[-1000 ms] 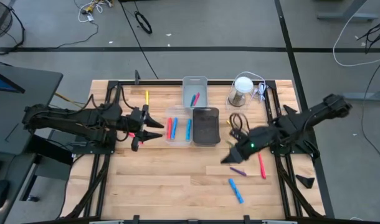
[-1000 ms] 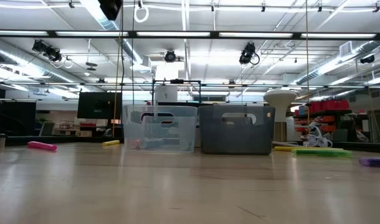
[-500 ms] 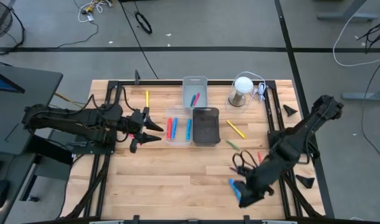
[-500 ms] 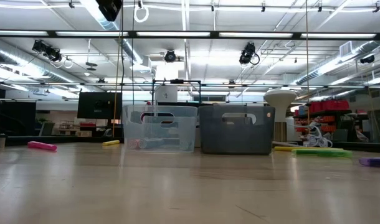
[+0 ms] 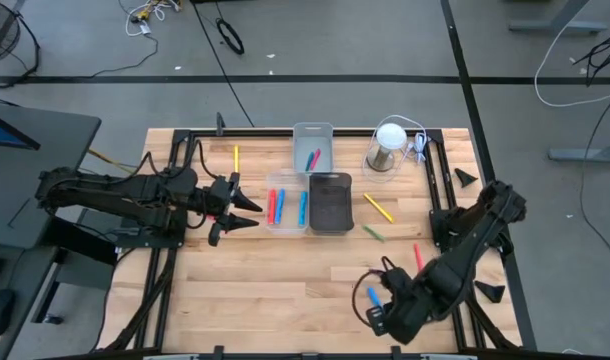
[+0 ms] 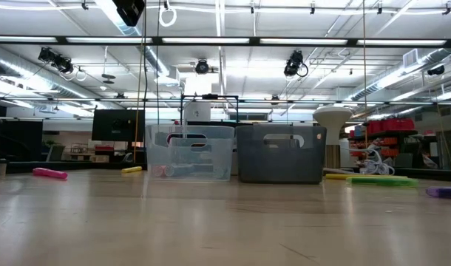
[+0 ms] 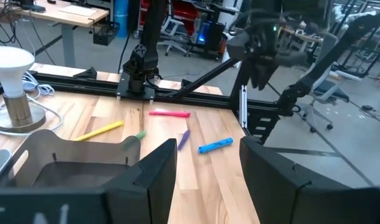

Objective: Pick & Place Markers
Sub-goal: Put the blue highlighter into the transparent bin

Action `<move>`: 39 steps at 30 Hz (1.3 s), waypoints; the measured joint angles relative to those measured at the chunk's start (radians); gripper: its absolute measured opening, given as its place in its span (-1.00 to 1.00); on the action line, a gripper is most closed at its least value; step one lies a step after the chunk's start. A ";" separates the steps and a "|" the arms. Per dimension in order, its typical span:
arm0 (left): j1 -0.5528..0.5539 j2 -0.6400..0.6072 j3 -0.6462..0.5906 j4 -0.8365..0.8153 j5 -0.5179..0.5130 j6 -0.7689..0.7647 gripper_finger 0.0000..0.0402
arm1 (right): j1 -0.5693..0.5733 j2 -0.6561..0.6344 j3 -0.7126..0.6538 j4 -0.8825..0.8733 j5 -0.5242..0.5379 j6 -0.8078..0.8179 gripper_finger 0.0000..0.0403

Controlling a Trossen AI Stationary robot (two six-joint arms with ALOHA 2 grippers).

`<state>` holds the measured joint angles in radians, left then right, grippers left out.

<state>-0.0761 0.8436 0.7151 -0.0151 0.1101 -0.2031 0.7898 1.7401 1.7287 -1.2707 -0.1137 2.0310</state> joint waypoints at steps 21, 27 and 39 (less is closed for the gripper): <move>0.000 0.000 0.000 0.000 0.000 -0.042 -0.10 | 0.025 0.072 -0.089 0.046 0.101 -0.041 -0.22; 0.000 0.000 0.000 0.000 0.000 -0.043 -0.10 | 0.025 0.072 -0.259 0.250 -0.001 -0.082 -0.13; 0.000 0.000 0.000 -0.006 0.000 -0.048 -0.10 | 0.003 0.072 -0.506 0.504 -0.010 -0.057 -0.16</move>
<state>-0.0761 0.8436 0.7151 -0.0208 0.1102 -0.2508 0.7925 1.8118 1.2228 -0.7671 -0.1242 1.9738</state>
